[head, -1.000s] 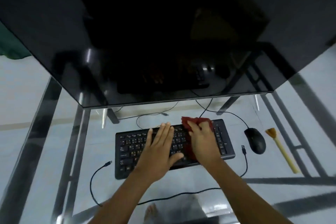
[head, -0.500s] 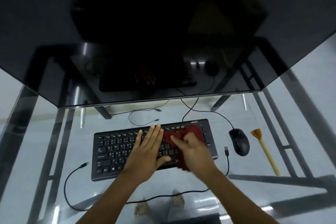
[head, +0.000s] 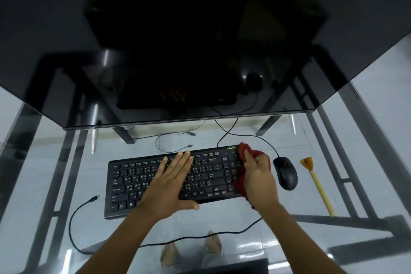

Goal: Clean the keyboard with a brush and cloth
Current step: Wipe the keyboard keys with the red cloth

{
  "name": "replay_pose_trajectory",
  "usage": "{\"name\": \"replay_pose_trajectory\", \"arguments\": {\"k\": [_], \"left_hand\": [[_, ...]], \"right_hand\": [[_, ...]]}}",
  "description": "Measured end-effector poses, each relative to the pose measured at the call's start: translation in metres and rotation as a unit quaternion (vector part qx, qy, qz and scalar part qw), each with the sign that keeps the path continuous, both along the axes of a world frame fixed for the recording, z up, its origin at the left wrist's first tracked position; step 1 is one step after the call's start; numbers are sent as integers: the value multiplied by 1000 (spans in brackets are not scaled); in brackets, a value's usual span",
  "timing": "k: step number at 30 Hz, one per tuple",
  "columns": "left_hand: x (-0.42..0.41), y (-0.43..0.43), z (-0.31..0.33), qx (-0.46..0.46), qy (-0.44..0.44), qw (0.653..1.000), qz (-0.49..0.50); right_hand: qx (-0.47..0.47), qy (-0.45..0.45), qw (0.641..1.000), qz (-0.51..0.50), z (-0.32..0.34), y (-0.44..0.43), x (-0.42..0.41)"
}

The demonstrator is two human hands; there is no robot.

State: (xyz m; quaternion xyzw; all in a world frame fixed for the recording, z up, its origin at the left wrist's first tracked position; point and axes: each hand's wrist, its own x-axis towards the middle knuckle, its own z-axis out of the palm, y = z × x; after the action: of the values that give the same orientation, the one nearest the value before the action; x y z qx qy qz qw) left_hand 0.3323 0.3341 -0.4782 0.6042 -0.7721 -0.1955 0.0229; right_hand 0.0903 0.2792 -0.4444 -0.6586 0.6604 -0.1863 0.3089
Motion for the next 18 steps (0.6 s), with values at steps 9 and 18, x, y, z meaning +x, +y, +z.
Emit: {"name": "replay_pose_trajectory", "arguments": {"k": [9, 18], "left_hand": [[-2, -3, 4, 19, 11, 1000, 11], [-7, -3, 11, 27, -32, 999, 26]], "right_hand": [[105, -144, 978, -108, 17, -5, -1], [-10, 186, 980, 71, -12, -33, 26]]}}
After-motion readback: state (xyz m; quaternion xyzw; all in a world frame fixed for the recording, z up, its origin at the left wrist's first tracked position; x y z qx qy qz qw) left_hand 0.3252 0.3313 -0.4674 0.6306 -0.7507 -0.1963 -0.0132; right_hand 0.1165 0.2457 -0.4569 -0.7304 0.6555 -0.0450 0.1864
